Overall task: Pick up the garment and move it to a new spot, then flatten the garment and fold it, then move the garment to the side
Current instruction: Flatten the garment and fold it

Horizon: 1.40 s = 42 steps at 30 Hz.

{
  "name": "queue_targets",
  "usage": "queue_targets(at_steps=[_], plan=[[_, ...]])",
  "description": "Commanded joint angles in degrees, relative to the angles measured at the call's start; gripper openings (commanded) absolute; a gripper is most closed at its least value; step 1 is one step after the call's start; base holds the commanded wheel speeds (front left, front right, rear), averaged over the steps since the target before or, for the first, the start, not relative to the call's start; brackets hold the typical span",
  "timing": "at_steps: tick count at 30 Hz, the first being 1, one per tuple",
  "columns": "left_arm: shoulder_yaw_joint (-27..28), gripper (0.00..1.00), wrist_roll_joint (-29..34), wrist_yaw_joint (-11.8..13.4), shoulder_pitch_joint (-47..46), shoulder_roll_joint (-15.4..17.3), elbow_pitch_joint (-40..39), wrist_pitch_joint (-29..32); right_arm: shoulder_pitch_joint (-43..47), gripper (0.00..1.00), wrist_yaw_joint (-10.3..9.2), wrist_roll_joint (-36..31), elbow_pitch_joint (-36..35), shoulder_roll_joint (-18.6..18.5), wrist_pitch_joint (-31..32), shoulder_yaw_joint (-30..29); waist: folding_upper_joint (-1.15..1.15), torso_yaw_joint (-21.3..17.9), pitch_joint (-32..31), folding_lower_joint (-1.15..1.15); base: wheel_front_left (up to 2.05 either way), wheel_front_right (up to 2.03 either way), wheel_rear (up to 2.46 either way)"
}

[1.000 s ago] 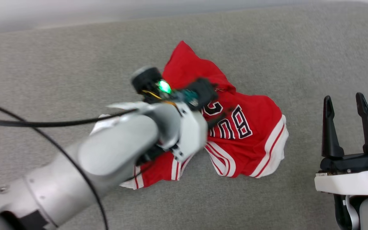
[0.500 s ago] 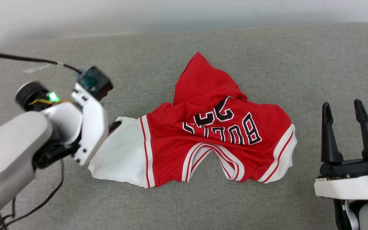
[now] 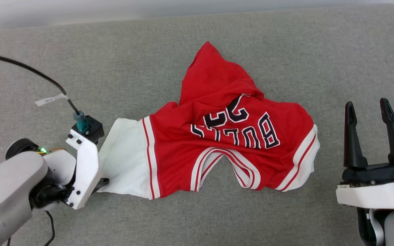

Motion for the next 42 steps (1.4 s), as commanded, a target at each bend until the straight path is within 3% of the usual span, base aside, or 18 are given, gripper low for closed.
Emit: queue_targets(at_steps=[1, 3, 4, 5, 9, 17, 21, 22, 23, 27, 31, 36, 39, 42], plan=[[-0.4, 1.00, -0.1, -0.2, 1.0, -0.6, 1.0, 0.0, -0.8, 1.00, -0.04, -0.3, -0.1, 0.1, -0.1, -0.1, 0.00, -0.3, 0.4, 0.00, 0.00, 0.00, 0.00], [-0.8, 1.00, -0.3, -0.4, 2.2, -1.7, 3.0, -0.4, -0.9, 1.00, -0.04, -0.4, -0.1, 0.1, -0.1, -0.1, 0.00, -0.5, 0.7, 0.00, 0.00, 0.00, 0.00], [-1.0, 0.36, 0.5, -1.0, 2.5, -2.9, 5.3, -2.2, -0.7, 1.00, -0.04, -0.5, -0.1, 0.1, -0.1, -0.4, 0.00, -0.5, 0.7, 0.00, 0.00, 0.00, 0.00], [-0.9, 0.00, 0.6, -1.1, 2.4, -3.0, 5.8, -2.7, -0.5, 1.00, -0.04, -0.5, 0.0, 0.1, -0.1, -0.6, 0.00, -0.4, 0.5, 0.00, 0.00, 0.00, 0.00], [1.1, 0.00, 0.5, -1.6, 0.4, -2.0, 6.5, -5.7, 0.4, 1.00, -0.04, -0.6, 0.2, 0.1, -0.1, -1.3, 0.00, 0.2, -0.5, 0.00, 0.00, 0.00, 0.00], [3.7, 0.00, 0.7, 0.2, 0.8, 3.1, 9.5, -10.2, 1.1, 1.00, -0.04, -0.9, 0.3, 0.1, -0.1, -1.6, 0.00, 0.9, -1.9, 0.00, 0.00, 0.00, 0.00], [4.0, 0.00, -0.1, 0.8, 2.7, 2.7, 11.8, -12.8, 1.2, 1.00, -0.04, -1.2, 0.6, 0.1, -0.1, -1.8, 0.00, 0.8, -1.9, 0.00, 0.00, 0.00, 0.00], [4.2, 0.45, 0.1, 0.9, 3.1, 2.3, 12.2, -14.1, 1.2, 1.00, -0.04, -1.3, 0.8, 0.1, -0.1, -1.7, 0.00, 0.8, -2.0, 0.00, 0.00, 0.00, 0.00], [4.5, 1.00, 0.3, 1.2, 3.3, 1.9, 12.5, -15.9, 1.1, 1.00, -0.04, -1.6, 0.9, 0.1, -0.1, -1.6, 0.00, 0.7, -2.2, 0.00, 0.00, 0.00, 0.00], [5.3, 1.00, 3.7, 2.6, 4.6, 1.2, 12.5, -25.2, 0.3, 1.00, -0.04, -3.1, 0.6, 0.0, -0.1, -1.5, 0.00, 0.6, -3.9, 0.00, 0.00, 0.00, 0.00], [7.0, 1.00, 6.4, 6.3, 6.5, 0.4, 10.6, -35.9, -1.0, 1.00, -0.04, -4.5, -0.2, -2.7, -0.1, -1.3, 0.00, 0.9, -6.3, 0.00, 0.00, 0.00, 0.00], [9.8, 1.00, 9.1, 13.9, 10.9, -1.0, 6.2, -49.7, -3.9, 1.00, -0.04, -4.4, -0.7, -8.5, -0.1, 0.4, 0.00, 1.7, -8.9, 0.00, 0.00, 0.00, 0.00], [13.0, 1.00, 9.8, 19.0, 14.4, -2.2, 2.7, -52.9, -5.8, 1.00, -0.04, -3.9, 1.0, -12.8, -0.1, 3.0, 0.00, 2.2, -10.0, 0.00, 0.00, 0.00, 0.00], [18.3, 1.00, 13.5, 23.8, 18.4, -3.7, -2.5, -53.3, -7.9, 1.00, -0.03, -1.4, 2.8, -17.7, 5.1, 7.8, 0.00, 2.7, -10.5, 0.00, 0.00, 0.00, 0.00]])
